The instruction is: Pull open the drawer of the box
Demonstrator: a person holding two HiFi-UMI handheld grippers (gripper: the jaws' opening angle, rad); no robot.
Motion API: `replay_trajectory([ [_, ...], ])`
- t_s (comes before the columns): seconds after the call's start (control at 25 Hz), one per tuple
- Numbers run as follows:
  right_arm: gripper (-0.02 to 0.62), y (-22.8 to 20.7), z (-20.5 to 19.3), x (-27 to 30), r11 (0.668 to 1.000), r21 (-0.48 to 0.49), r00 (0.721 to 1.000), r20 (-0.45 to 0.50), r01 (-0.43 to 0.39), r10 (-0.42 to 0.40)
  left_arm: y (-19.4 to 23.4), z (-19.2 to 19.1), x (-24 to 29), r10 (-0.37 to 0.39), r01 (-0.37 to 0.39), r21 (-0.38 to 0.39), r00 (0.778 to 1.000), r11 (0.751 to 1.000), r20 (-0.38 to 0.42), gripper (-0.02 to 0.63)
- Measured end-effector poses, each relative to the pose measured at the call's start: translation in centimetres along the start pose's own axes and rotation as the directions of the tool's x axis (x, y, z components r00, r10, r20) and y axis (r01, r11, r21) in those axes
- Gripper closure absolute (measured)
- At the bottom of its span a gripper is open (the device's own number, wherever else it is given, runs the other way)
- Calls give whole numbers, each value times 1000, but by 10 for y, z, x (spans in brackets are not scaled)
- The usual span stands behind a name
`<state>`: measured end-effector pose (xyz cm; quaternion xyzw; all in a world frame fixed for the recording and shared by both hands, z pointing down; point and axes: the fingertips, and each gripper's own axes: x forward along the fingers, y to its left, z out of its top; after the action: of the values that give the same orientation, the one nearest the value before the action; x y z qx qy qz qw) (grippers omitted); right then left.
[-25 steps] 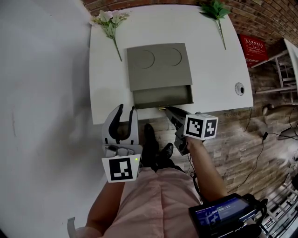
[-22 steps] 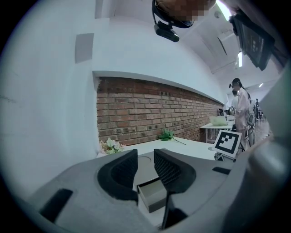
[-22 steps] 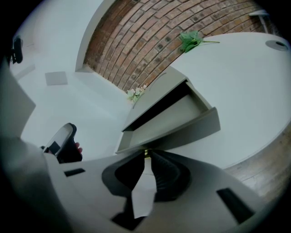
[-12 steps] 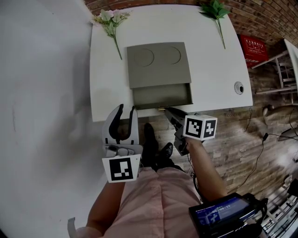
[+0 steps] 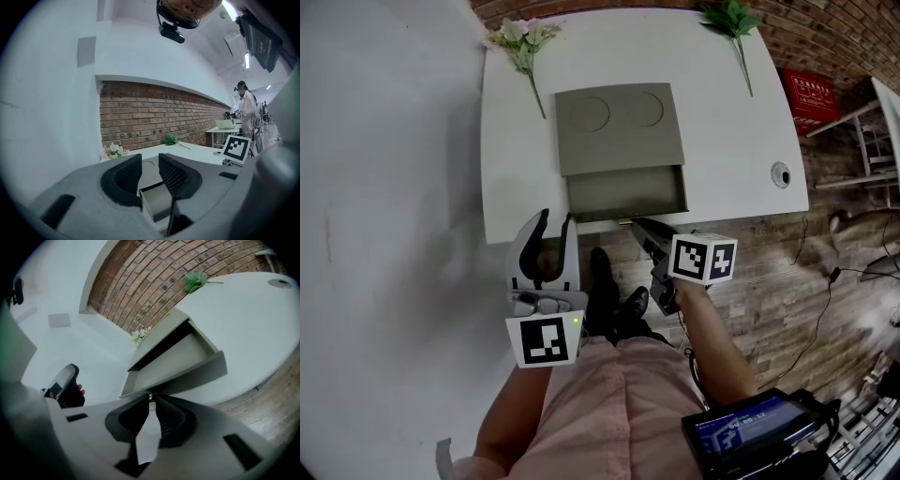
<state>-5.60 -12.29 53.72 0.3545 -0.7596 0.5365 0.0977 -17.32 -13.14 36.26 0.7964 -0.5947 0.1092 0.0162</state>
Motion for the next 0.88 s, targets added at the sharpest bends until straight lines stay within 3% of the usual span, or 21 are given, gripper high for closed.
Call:
replay_trajectory([
  [0.88, 545, 2, -22, -10, 1000, 3, 1000, 1, 2, -2, -7, -2, -17, -3, 3, 2, 1000, 1000, 5, 491],
])
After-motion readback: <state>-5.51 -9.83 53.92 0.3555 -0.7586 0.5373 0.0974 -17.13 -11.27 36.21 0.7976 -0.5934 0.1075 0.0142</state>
